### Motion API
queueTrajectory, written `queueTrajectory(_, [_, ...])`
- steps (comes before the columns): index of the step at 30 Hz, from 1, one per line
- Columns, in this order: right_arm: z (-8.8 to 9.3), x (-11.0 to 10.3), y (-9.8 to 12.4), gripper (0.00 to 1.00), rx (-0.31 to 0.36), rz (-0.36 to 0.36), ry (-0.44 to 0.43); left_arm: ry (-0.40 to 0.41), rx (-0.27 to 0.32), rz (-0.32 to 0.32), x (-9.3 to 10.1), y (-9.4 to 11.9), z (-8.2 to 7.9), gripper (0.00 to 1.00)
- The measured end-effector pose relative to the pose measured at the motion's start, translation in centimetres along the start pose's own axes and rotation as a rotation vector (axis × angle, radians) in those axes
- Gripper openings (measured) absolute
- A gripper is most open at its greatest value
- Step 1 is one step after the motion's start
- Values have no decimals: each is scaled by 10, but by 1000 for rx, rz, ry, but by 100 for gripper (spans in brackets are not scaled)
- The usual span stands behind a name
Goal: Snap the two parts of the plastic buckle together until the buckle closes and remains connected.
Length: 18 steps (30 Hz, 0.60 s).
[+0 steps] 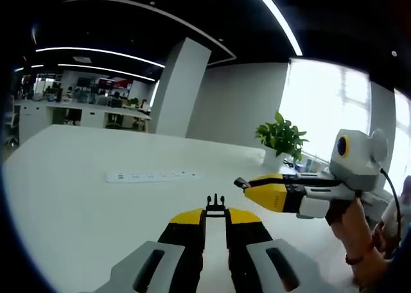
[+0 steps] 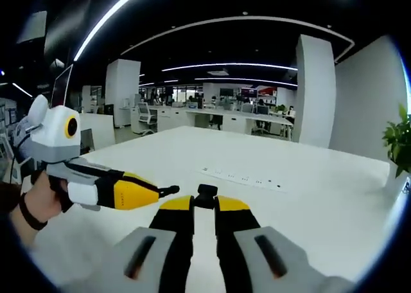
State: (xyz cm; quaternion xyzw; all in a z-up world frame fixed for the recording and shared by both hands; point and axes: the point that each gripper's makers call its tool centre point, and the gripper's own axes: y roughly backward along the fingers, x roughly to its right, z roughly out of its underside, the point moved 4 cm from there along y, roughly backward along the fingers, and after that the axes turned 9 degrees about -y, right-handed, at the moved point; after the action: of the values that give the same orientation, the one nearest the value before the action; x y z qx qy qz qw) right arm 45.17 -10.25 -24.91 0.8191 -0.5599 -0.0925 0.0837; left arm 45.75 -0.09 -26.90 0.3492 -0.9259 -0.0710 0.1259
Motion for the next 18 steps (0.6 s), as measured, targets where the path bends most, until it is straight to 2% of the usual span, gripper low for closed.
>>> queueTrajectory(10, [1,-3,0,10,-6,-14,0,-2,7,-2,0,2,-2,10])
queueTrajectory(18, [-4,-7,4,10,9,-27,1,-15,33,5,6,8,-13,10])
